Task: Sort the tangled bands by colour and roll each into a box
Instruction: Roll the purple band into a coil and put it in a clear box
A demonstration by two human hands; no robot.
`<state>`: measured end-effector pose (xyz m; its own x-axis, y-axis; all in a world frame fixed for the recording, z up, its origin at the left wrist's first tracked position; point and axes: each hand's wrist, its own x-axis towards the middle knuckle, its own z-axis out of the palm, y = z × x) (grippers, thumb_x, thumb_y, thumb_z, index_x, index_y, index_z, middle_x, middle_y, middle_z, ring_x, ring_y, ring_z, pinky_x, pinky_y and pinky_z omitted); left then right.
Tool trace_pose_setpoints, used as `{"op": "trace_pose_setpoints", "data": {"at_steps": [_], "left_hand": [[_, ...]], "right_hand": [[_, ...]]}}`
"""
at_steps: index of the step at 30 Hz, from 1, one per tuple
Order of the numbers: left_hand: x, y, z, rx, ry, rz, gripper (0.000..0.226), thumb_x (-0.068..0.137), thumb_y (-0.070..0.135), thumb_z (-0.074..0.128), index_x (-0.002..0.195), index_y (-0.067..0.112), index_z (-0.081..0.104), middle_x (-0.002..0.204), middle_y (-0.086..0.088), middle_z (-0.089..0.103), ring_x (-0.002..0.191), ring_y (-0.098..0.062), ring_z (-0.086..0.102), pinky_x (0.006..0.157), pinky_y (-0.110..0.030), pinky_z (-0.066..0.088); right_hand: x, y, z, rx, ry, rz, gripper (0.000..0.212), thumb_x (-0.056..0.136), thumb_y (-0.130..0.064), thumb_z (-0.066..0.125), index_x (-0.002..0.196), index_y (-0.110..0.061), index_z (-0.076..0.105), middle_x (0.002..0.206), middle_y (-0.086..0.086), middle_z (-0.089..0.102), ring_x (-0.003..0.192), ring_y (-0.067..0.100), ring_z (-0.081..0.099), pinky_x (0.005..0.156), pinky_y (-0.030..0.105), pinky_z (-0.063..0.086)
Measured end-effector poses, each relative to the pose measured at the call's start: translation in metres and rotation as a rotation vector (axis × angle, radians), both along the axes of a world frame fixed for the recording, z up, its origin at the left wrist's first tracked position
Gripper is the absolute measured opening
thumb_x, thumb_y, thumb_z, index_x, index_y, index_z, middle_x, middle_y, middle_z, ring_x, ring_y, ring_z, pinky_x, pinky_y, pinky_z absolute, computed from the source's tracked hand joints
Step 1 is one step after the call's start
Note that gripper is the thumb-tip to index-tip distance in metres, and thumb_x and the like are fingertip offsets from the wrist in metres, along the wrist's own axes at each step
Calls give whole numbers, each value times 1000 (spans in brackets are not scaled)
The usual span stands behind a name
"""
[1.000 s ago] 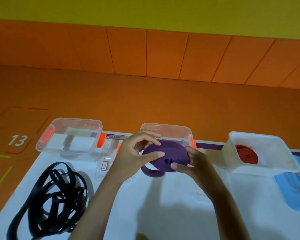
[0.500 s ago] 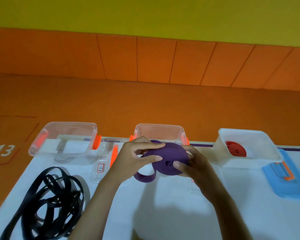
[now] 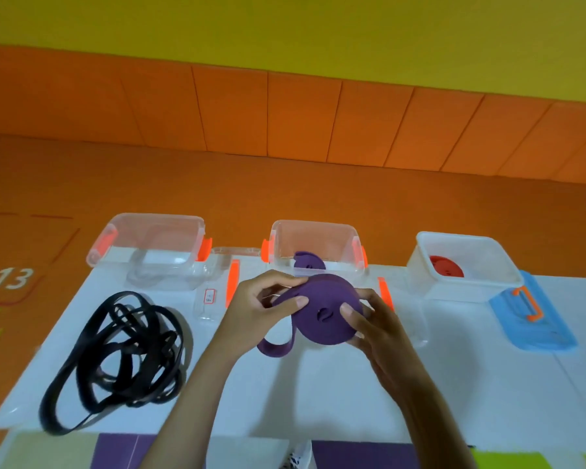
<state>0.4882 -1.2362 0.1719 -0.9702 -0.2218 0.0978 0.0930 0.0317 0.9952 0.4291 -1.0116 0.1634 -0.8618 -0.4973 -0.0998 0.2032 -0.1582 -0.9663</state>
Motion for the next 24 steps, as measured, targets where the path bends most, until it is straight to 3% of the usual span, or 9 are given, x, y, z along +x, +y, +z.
{"op": "trace_pose_setpoints", "data": {"at_steps": [2, 4, 9, 11, 14, 18, 24], "left_hand": [[24, 4, -2, 21, -39, 63, 22, 83, 8, 89, 97, 24, 83, 89, 6, 78, 82, -14, 71, 81, -29, 59], [47, 9, -4, 66, -63, 86, 20, 81, 10, 91, 92, 23, 81, 82, 3, 78, 77, -14, 71, 78, -28, 59], [91, 33, -8, 150, -53, 150, 19, 81, 6, 90, 82, 12, 72, 77, 3, 78, 85, -13, 78, 75, -18, 57], [104, 39, -9, 174, -49, 145, 16, 83, 7, 88, 81, 12, 73, 81, 1, 79, 94, -17, 79, 79, -19, 58], [120, 40, -6, 241, -68, 76, 4, 89, 13, 83, 89, 17, 83, 105, -6, 81, 103, -23, 78, 86, -24, 59], [131, 47, -2, 280, -80, 39, 28, 83, 30, 86, 109, 19, 84, 114, -5, 79, 107, -25, 76, 91, -28, 61], [123, 76, -1, 205, -111, 194, 22, 76, 26, 91, 94, 18, 81, 88, -5, 80, 87, -23, 78, 86, -34, 64]], "right_hand": [[20, 4, -2, 51, 18, 34, 32, 87, -20, 80, 110, -8, 61, 112, 7, 75, 115, 36, 71, 81, 42, 64], [42, 11, 0, 88, -5, 46, 38, 82, -25, 84, 105, -7, 58, 108, 13, 76, 109, 39, 73, 83, 43, 63], [89, 24, 12, 120, 49, -17, 56, 85, -15, 86, 133, -27, 61, 110, 16, 77, 103, 35, 76, 75, 45, 65], [102, 27, 17, 123, 81, -53, 50, 84, -16, 88, 128, -27, 66, 110, 15, 78, 103, 37, 76, 78, 53, 66], [114, 33, 21, 111, 74, -119, 48, 78, -26, 88, 122, -27, 67, 110, 17, 78, 101, 40, 76, 79, 57, 64], [119, 39, 23, 71, 44, -101, 55, 75, -33, 89, 122, -25, 62, 118, 15, 77, 106, 40, 75, 75, 52, 67], [100, 63, 13, 89, 145, -45, 54, 85, -18, 88, 131, -29, 63, 133, 0, 69, 119, 29, 71, 70, 42, 66]]}}
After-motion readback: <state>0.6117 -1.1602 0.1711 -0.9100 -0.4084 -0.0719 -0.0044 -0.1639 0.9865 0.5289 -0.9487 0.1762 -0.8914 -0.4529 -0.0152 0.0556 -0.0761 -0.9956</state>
